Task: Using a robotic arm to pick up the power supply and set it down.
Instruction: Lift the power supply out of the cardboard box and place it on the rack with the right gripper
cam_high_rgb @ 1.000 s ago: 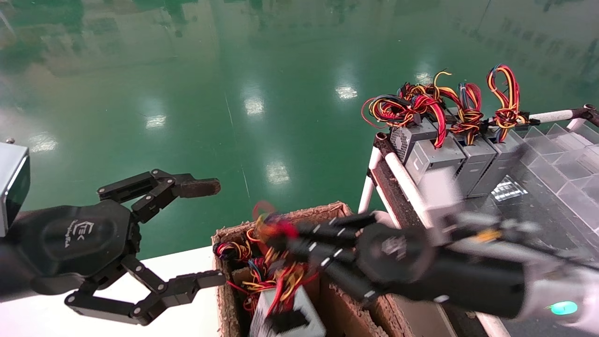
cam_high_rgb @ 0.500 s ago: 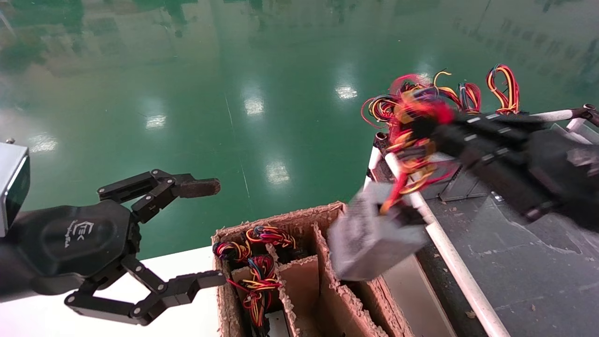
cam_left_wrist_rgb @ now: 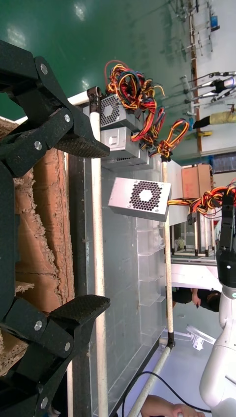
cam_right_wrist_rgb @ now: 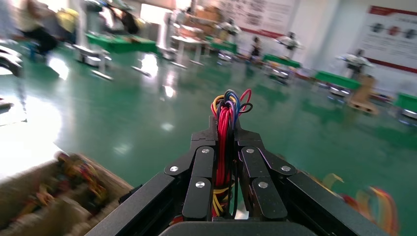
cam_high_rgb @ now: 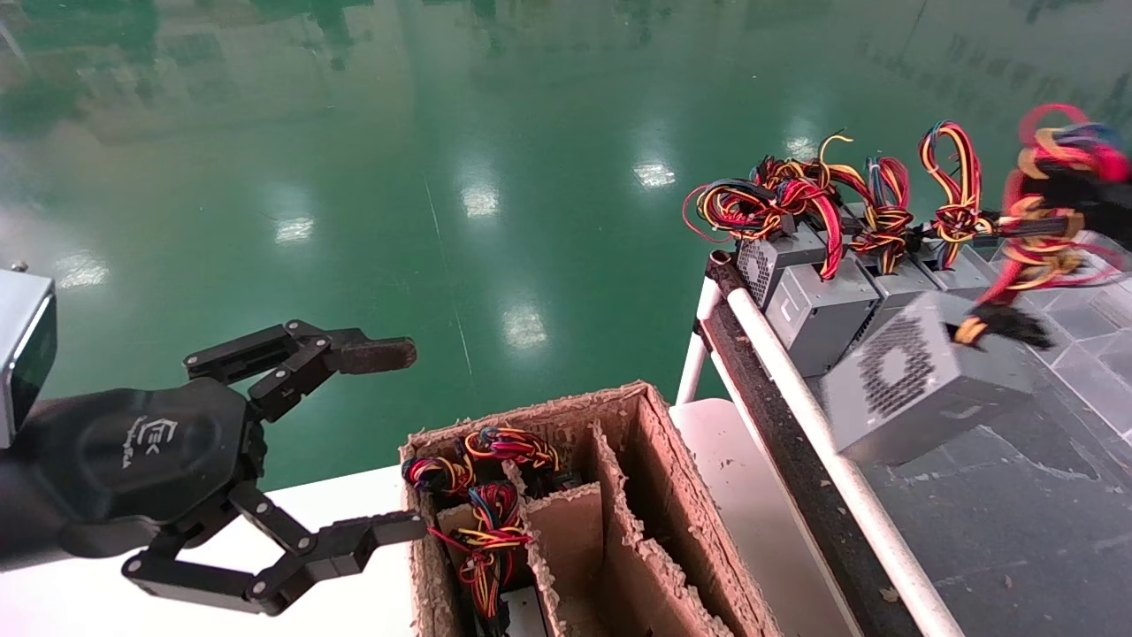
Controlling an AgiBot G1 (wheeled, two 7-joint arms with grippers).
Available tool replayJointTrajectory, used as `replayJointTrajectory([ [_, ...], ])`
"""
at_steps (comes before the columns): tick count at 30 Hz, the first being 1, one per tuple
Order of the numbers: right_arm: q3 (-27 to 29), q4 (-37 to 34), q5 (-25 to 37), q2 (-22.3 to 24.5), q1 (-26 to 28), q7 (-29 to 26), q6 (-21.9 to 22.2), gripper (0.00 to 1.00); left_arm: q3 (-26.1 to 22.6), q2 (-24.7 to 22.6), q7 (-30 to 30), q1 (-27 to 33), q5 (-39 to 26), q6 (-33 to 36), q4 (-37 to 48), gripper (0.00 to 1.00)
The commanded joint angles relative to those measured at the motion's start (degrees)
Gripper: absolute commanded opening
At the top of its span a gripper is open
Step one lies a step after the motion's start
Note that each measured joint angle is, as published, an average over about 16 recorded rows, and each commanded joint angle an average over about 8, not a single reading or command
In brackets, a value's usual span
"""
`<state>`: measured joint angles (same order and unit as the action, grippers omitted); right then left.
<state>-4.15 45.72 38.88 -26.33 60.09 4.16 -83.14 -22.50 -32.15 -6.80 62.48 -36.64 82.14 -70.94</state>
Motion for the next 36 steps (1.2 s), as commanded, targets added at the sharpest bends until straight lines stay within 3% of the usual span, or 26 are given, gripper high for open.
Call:
replayJointTrajectory([
  [1,0.5,-2.3,0.3,1.3,0.0,1.4,-0.5,0.00,0.0,0.0,0.0,0.0,0.0,0.0,0.0,1.00],
  [7,-0.4,-8.2,2.5,2.0,-0.3,4.0,-2.2,0.00,0.0,0.0,0.0,0.0,0.0,0.0,0.0,1.00],
  [14,-2.7,-12.4,5.4,-0.8,1.8,5.3,-3.2,0.00,0.0,0.0,0.0,0.0,0.0,0.0,0.0,1.00],
  [25,-7.1,-15.1,12.3,-8.3,11.6,7.1,1.4,0.00,0.0,0.0,0.0,0.0,0.0,0.0,0.0,1.00],
  [36,-11.5,-22.2,19.1,-15.4,21.5,9.2,4.6,0.00,0.0,0.0,0.0,0.0,0.0,0.0,0.0,1.00],
])
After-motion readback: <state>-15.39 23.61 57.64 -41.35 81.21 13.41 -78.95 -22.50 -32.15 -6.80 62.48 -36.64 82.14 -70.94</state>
